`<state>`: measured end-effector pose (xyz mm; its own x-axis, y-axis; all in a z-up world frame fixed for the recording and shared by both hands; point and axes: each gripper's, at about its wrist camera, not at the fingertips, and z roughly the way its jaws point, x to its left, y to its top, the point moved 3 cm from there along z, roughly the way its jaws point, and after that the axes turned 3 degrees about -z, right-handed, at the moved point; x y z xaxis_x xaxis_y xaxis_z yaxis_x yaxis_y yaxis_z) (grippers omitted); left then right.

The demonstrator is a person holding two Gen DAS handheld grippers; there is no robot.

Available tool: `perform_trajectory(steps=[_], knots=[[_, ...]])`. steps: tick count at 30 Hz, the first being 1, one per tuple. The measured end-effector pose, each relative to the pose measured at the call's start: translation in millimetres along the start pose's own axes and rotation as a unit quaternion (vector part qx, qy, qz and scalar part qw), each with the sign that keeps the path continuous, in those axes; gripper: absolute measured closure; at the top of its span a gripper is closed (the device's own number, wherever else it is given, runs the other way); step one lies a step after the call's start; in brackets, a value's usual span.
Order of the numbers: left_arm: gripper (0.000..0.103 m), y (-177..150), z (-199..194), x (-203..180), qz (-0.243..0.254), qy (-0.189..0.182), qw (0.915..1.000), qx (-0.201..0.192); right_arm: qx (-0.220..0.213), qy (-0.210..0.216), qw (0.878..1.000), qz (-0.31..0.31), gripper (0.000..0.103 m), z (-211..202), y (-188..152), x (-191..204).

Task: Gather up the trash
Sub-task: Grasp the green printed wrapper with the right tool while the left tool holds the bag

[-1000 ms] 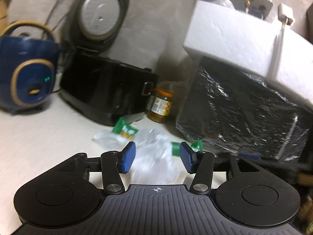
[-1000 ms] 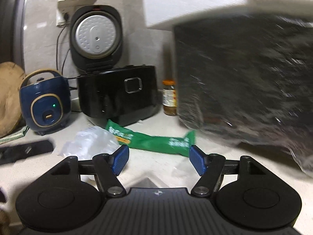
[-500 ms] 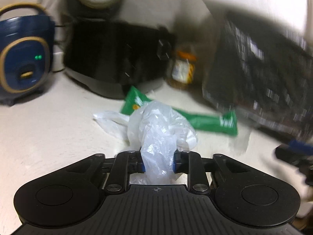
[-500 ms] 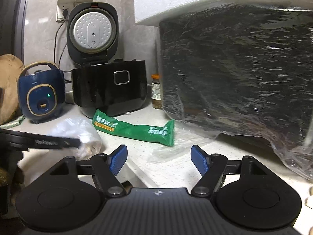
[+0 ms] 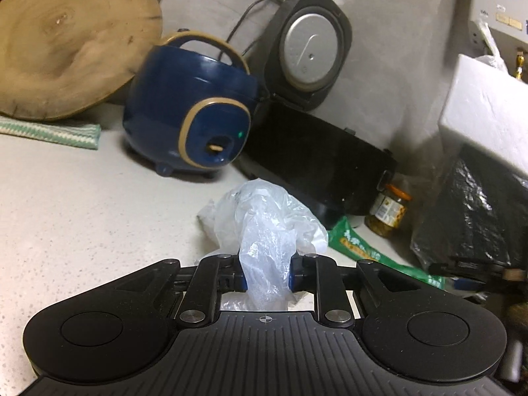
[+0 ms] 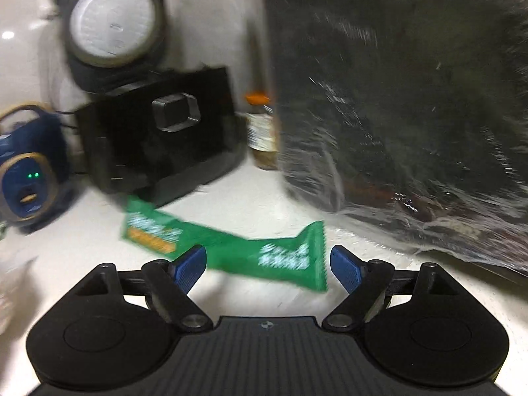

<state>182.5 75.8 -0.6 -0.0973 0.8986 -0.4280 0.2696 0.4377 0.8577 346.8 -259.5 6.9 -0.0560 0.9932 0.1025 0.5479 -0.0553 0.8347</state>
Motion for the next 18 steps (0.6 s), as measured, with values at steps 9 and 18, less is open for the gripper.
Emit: perform_trajectory(steps=[9,18], knots=[[0.080,0.1,12.0,1.4,-0.017,-0.049,0.9981,0.032,0.056,0.009,0.995,0.082,0.023,41.5,-1.1,-7.6],[0.080,-2.3,9.7,-3.1,-0.004,-0.055,0.9981,0.029,0.085,0.065,0.994,0.015,0.051,10.5,-20.8,33.3]])
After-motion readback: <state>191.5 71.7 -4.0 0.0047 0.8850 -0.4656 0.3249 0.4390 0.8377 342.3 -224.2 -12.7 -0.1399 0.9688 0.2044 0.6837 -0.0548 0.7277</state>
